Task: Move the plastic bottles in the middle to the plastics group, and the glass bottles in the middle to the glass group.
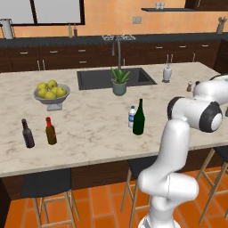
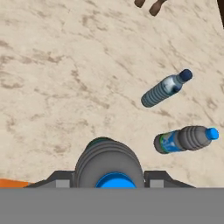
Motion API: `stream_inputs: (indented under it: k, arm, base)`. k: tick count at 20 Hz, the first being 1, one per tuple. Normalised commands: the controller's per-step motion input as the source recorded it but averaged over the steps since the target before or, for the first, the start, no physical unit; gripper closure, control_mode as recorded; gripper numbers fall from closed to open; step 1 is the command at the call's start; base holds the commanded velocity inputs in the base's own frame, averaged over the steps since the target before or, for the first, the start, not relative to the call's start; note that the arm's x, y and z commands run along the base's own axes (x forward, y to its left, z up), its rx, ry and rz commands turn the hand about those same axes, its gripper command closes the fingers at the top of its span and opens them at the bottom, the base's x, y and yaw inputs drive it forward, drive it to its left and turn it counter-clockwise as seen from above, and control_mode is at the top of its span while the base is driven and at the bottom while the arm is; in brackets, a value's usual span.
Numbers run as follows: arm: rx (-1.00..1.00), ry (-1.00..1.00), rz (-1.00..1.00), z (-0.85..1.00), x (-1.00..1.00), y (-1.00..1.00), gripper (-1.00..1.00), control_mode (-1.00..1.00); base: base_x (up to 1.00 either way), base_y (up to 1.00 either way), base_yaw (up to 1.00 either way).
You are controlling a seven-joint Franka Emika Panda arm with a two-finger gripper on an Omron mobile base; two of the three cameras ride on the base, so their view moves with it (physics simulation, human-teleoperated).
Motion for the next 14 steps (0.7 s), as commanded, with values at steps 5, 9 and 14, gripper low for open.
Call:
stream_inputs:
  k: [5, 9, 14]
  arm:
    - [0.00, 0.00, 0.00, -0.12, 0.05, -0.03, 1.00, -1.00]
    - [0.00, 0.01, 0.00, -0.40, 0.29, -0.18, 1.00, -1.00]
    - [0.00, 0.02, 0.00, -0.22, 0.32, -0.26, 1.00, -1.00]
  base:
    - [0.00, 0.00, 0.00]
    - [0.00, 0.00, 0.00]
    - [0.00, 0.00, 0.00]
